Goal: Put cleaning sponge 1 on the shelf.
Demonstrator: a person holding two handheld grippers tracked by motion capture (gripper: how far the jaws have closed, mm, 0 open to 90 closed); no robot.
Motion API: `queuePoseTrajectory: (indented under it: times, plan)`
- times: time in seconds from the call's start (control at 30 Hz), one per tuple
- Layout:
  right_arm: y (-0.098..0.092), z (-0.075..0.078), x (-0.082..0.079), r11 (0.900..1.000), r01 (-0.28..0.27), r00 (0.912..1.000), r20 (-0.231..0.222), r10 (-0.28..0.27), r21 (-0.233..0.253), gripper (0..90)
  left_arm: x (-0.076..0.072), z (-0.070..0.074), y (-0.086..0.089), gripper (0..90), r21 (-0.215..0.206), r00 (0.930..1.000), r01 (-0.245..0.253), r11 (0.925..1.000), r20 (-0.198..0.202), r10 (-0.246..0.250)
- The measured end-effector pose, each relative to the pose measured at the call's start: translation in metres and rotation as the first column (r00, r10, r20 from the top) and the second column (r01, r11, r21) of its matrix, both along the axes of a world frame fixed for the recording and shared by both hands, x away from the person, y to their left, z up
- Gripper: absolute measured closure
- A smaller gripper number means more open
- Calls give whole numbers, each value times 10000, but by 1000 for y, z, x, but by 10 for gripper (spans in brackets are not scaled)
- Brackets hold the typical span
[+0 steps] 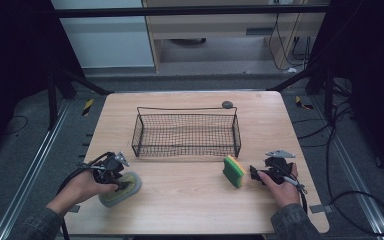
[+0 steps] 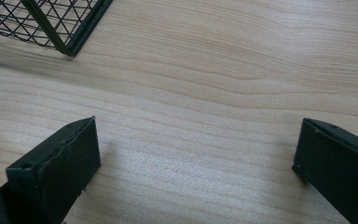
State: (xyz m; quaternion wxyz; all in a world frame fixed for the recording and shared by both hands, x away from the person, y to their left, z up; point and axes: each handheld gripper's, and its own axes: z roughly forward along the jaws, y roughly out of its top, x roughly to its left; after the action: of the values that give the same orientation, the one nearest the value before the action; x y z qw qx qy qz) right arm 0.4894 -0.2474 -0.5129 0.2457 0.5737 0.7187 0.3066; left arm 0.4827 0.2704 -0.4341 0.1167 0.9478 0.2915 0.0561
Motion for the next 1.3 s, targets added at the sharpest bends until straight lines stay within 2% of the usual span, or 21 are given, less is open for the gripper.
queuePoseTrajectory:
  times: [0.27,0.43,0.53,0.6,0.63,0.67,0.7,0.73,0.83,0.87,0.9,0.93,0.97,1.0,1.1,1.23,1.3]
  plan:
    - [0,0,0,10000,-47,10000,2,47,-17,5,3,-2,0,614,-18,10000,13,10000,-80,-14]
    - [1,0,0,10000,-74,10000,-11,74,-10,5,2,-1,0,690,-8,9997,168,9999,-154,-169]
    - [0,0,0,10000,-76,10000,-3,76,-23,5,0,1,2,694,17,9998,182,9998,-59,-182]
    - [1,0,0,10000,-63,10000,-10,63,-7,5,-3,5,5,694,-122,9998,67,9999,212,-65]
    - [1,0,0,10000,-75,10000,-8,75,-5,5,-5,9,8,695,-249,9988,-10,9997,499,22]
    - [1,0,0,10000,-75,10000,-9,75,-7,5,-5,9,8,695,-249,9988,-10,9997,499,22]
    - [1,0,0,10000,-74,10000,-6,74,-6,5,-9,13,12,696,-428,9962,-95,9990,856,132]
    - [1,0,0,10000,-74,10000,-6,74,-6,5,-9,13,12,696,-428,9962,-95,9990,856,132]
    - [1,0,0,10000,-77,10000,-10,77,-4,5,-16,22,16,696,-721,9872,-204,9972,1563,315]
    - [1,0,0,10000,-77,10000,-10,77,-4,5,-16,22,16,697,-721,9872,-204,9972,1563,315]
    - [1,0,0,10000,-72,10000,-8,72,-9,5,-19,25,17,697,-780,9821,-240,9967,1845,381]
    - [1,0,0,10000,-72,10000,-8,72,-9,5,-19,25,17,697,-780,9821,-240,9967,1845,381]
    - [1,0,0,10000,-80,10000,-9,80,-5,5,-21,27,17,697,-844,9782,-264,9961,2032,431]
    - [1,0,0,10000,-80,10000,-9,80,-5,5,-21,27,17,697,-844,9782,-264,9961,2032,431]
    - [0,0,0,10000,-84,10000,-6,84,-6,5,-23,31,17,696,-926,9715,-285,9953,2317,494]
    - [0,0,0,10000,-83,10000,-8,83,-5,4,-21,34,17,696,-1020,9680,-271,9944,2454,516]
    - [0,0,0,10000,-82,10000,-7,82,-5,4,-20,37,17,696,-1161,9618,-303,9928,2670,606]
